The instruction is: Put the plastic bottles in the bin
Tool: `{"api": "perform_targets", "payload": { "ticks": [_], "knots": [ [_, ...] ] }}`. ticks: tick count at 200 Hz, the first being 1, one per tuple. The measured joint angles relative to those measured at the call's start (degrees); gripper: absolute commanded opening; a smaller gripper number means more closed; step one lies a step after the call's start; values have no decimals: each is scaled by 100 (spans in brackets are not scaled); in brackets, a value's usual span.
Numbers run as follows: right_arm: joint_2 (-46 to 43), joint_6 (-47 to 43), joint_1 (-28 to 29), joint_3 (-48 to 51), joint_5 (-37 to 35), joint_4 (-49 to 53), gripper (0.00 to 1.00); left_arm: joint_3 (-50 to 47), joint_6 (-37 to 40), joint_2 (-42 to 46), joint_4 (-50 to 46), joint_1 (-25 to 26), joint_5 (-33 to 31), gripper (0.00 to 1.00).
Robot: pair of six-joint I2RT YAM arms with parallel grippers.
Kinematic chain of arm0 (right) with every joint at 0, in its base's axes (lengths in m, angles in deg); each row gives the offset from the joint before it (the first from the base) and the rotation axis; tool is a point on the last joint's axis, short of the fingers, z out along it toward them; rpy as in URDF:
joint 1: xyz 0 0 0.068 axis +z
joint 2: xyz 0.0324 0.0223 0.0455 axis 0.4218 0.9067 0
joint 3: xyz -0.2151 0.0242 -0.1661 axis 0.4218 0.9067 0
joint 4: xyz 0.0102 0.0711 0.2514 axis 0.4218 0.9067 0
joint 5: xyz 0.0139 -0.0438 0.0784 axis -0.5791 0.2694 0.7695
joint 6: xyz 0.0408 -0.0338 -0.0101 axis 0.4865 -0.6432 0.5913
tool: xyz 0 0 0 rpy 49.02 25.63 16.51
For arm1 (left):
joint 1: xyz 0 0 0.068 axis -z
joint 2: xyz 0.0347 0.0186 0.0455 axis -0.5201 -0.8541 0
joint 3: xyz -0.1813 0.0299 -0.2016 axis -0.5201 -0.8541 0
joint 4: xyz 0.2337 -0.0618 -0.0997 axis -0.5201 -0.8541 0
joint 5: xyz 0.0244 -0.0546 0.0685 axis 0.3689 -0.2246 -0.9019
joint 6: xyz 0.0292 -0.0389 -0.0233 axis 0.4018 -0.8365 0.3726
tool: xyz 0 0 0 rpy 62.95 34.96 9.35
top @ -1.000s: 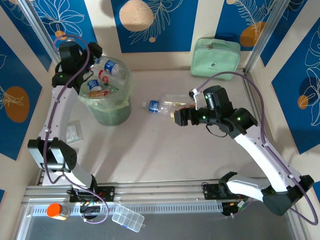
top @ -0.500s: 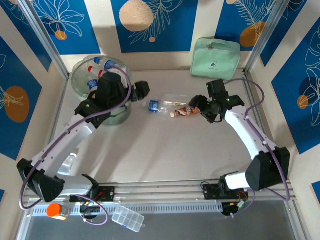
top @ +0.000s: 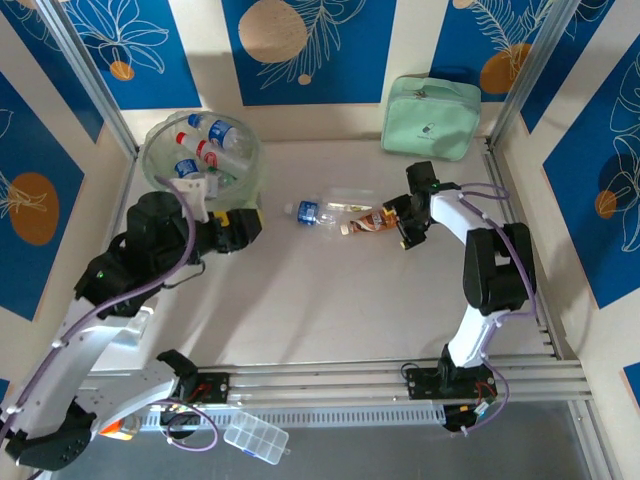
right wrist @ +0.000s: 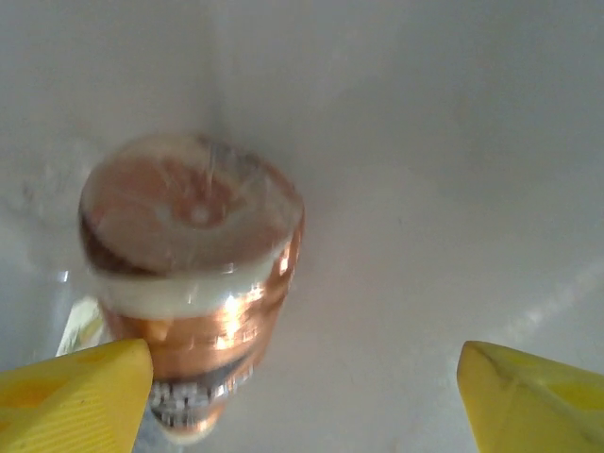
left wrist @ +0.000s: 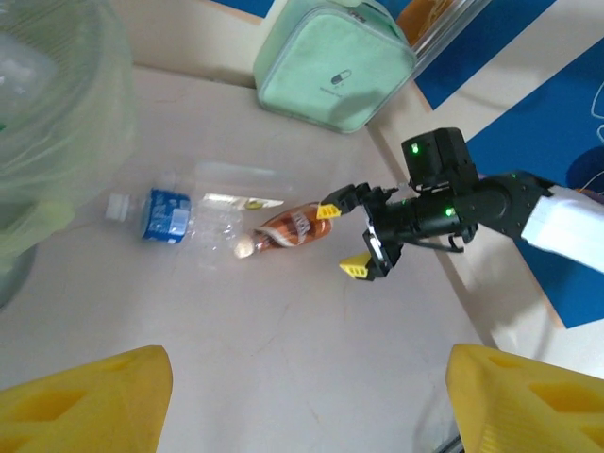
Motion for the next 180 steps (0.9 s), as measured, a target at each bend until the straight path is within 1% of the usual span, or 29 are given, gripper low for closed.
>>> {"api": "perform_targets", "payload": {
  "ticks": [46, 65, 99, 120, 151, 180],
  "knots": [
    [291, 85, -90, -168, 136, -509, 84, -55, 0, 313, -693, -2, -138, 76],
    [389, 81, -90, -205, 192, -579, 84, -61, 0, 313, -798, -2, -142, 76],
    [782, 35, -87, -557, 238, -614, 83, -68, -2, 299, -876, 0, -142, 76],
    [964, -57, -76, -697, 236, -577, 79, -68, -4, 302, -881, 0, -146, 75],
    [1054, -92, -72, -721, 236, -468, 68, -68, -4, 302, -905, -2, -151, 76],
    [1043, -157, -72, -717, 234, -431, 61, -68, 0, 282, -903, 0, -151, 76]
  ]
}}
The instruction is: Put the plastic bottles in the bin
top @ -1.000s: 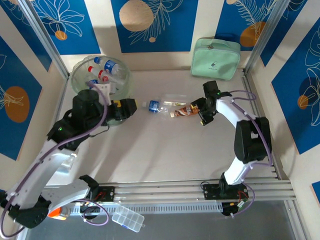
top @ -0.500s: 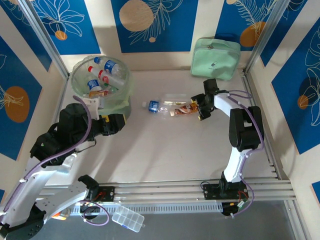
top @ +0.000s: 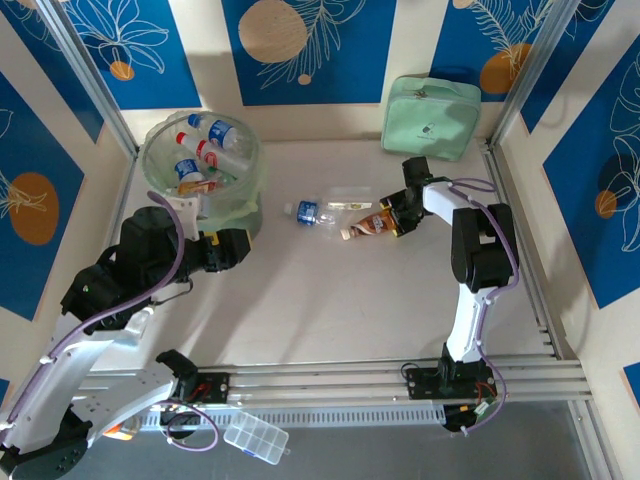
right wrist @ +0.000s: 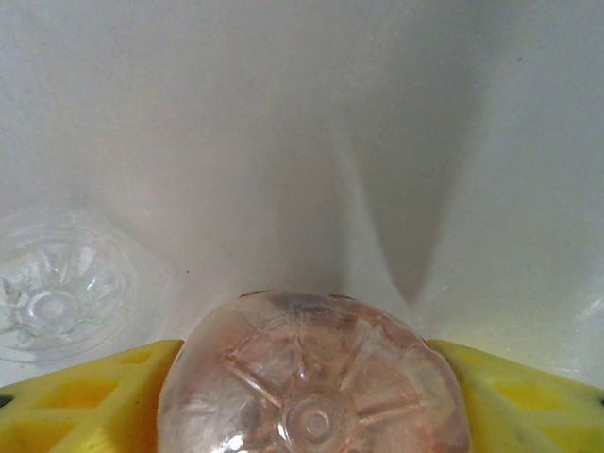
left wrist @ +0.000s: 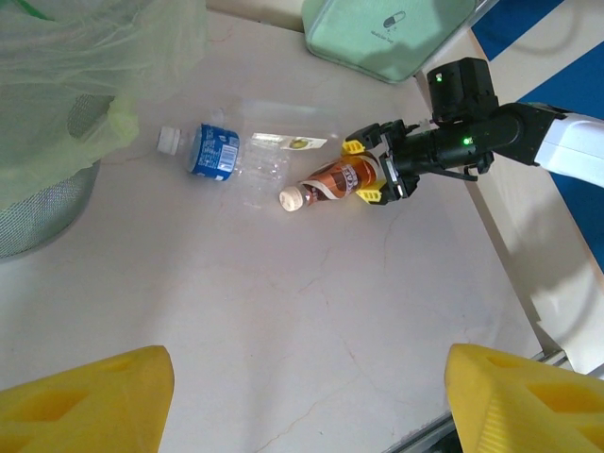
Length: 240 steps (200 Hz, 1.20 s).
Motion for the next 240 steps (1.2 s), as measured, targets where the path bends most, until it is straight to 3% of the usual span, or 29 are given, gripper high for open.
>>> {"api": "perform_targets", "payload": {
  "ticks": [45, 131, 177, 240],
  "knots": [
    [-470, -146, 20, 407, -24, 111, 56, 0, 61, -249, 0, 0, 2, 76],
    [-2452, -623, 527, 1495, -98, 225, 56, 0, 219, -1012, 197, 9, 339, 85],
    [-3633, -1047, 717, 2223, 404, 37, 56, 20, 321, -1611, 409, 140, 682, 87],
    [-4795, -2076, 1246, 2218, 1126, -33, 56, 693, 586, -2490, 437, 750, 1283, 89]
  ]
}}
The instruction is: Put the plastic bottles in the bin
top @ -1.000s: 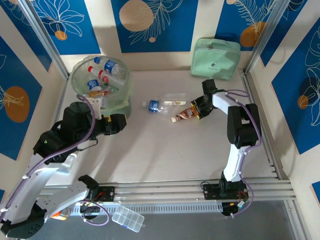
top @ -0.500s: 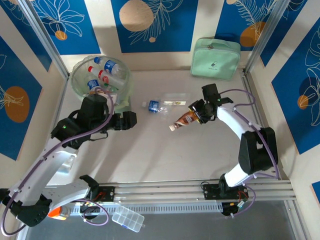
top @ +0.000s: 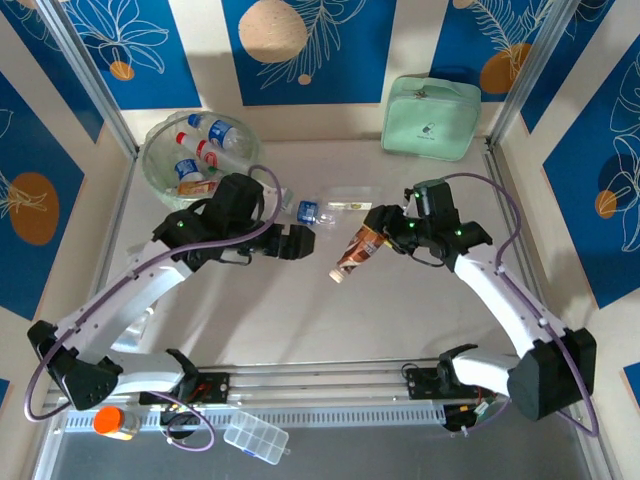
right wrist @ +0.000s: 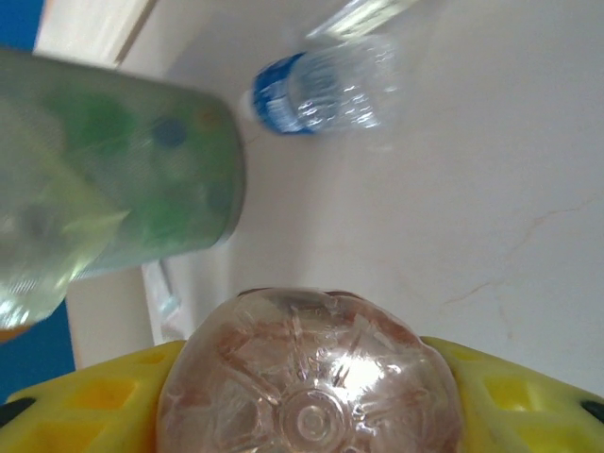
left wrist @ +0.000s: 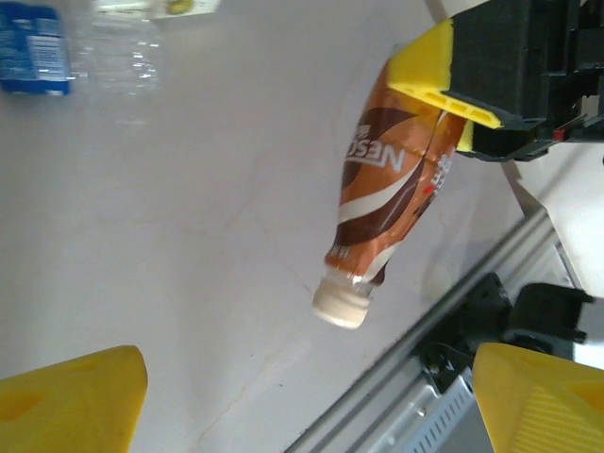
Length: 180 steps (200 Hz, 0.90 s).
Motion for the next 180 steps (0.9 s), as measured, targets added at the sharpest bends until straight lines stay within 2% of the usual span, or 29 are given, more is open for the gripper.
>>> {"api": "perform_targets", "payload": {
  "ticks": [33, 71, 148, 180],
  "knots": [
    [-280, -308, 227, -120, 319, 31, 56, 96, 61, -256, 345, 94, 647, 89],
    [-511, -216, 256, -160, 592, -39, 56, 98, 61, -638, 726, 195, 1196, 89],
    [-437, 37, 264, -437, 1088, -525, 55, 568, 382, -1261, 1078, 212, 1644, 82],
    [-341, 61, 280, -483, 1204, -741, 55, 649, 481, -1386, 1178, 216, 1703, 73]
  ]
}}
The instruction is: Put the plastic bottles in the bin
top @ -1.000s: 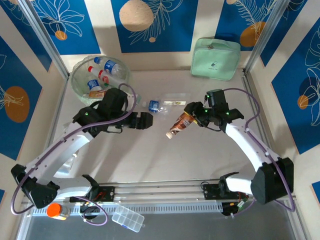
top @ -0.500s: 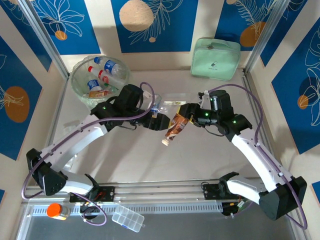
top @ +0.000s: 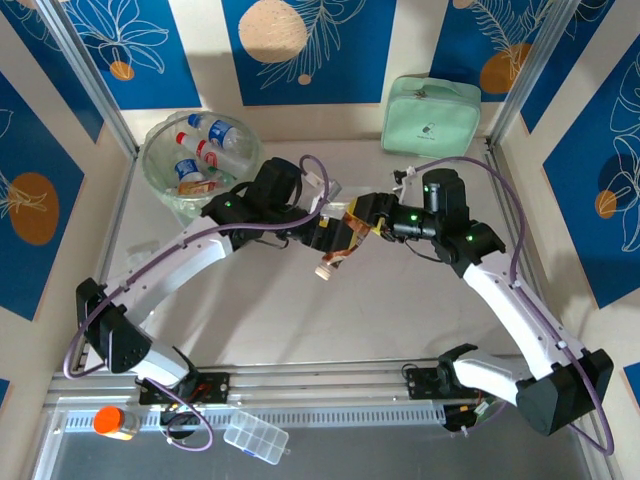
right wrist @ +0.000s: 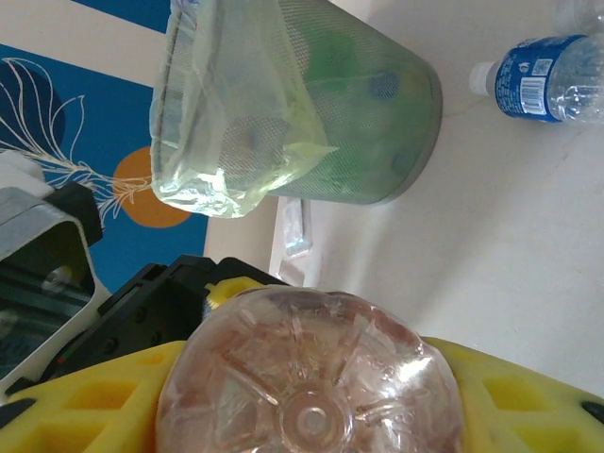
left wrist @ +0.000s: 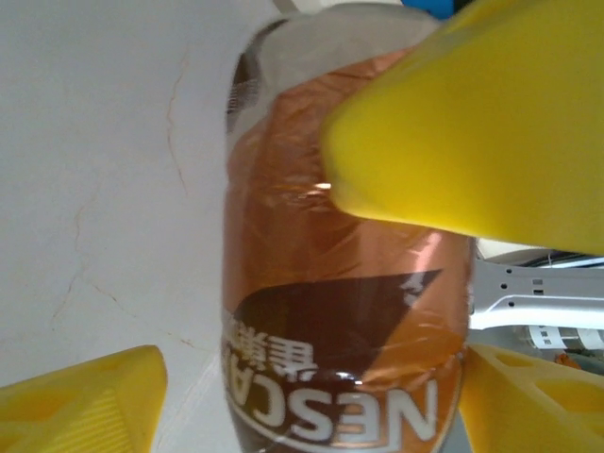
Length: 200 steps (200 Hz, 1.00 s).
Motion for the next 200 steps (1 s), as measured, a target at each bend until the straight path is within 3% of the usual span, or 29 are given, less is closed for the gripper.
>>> {"api": "perform_targets", "payload": {
  "ticks": [39, 91, 127, 148, 175, 200],
  "knots": [
    [9, 52, 81, 0, 170, -186, 55, 70, 24, -15, 234, 7, 46, 70],
    [7, 90, 111, 0, 225, -286, 54, 48, -120, -9, 584, 7, 81, 51],
    [-4, 87, 111, 0, 205, -278, 55, -72, -166, 44, 750, 7, 105, 46],
    [-20, 85, 120, 0, 192, -267, 68, -105, -175, 70, 787, 7, 125, 46],
    [-68, 70, 177, -66, 42, -142, 99, -214, -195, 155, 901, 7, 140, 45],
    [-188, -9, 186, -232, -330, 166, 99, -289, -212, 315, 925, 4, 33, 42]
  ]
}}
